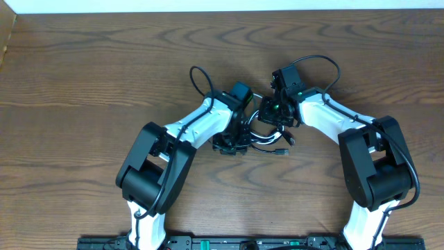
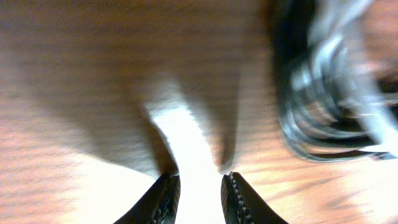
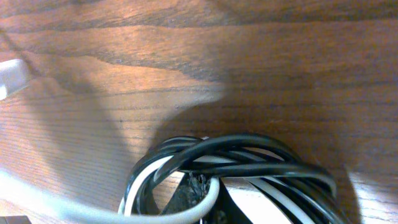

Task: Untangle cables

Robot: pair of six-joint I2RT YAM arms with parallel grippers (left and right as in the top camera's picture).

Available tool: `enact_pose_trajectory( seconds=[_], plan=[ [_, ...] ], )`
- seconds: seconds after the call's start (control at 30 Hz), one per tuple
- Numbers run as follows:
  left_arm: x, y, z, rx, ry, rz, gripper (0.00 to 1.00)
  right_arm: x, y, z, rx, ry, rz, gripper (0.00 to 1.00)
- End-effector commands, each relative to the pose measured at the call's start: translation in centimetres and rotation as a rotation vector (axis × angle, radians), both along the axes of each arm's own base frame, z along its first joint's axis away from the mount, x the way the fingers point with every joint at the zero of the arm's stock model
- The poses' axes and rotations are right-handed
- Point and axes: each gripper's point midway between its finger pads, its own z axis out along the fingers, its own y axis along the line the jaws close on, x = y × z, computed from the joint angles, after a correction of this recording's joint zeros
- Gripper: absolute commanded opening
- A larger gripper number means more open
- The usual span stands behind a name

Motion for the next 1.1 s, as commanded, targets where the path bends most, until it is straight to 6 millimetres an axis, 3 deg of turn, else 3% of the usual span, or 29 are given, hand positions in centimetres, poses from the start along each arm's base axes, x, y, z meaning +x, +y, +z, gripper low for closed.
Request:
enact_pose_trajectory(
  seconds=[0.0,0.1,0.27,0.63,1.07],
  plan=[
    [0.0,2.6,-1.2,0.072,0.011,-0.035,0.29,0.1,-1.3,-0.9,-0.08,-0.009,-0.012,0.02],
    [0.3,2.5,-0.9,0.015,0.041,0.006,0.33,0.1,-1.3,-0.9,-0.081,-0.01,-0.012,0.02],
    [1.3,0.0,0.5,-0.158,0.105,0.161,0.4,0.1,-1.3,-0.9,-0.08,-0.01,-0.012,0.02],
    [2.5,-1.6,0.2,-0.065,0.184,0.61,0.4,0.2,-1.3,-0.9,-0.079,-0.012,-0.012,0.03],
    [2.8,-3.7,-0.3,-0.016,0.118,0.731,0.43,0.2,-1.2,-0.9,-0.078,-0.011,-0.011,0.03]
  ],
)
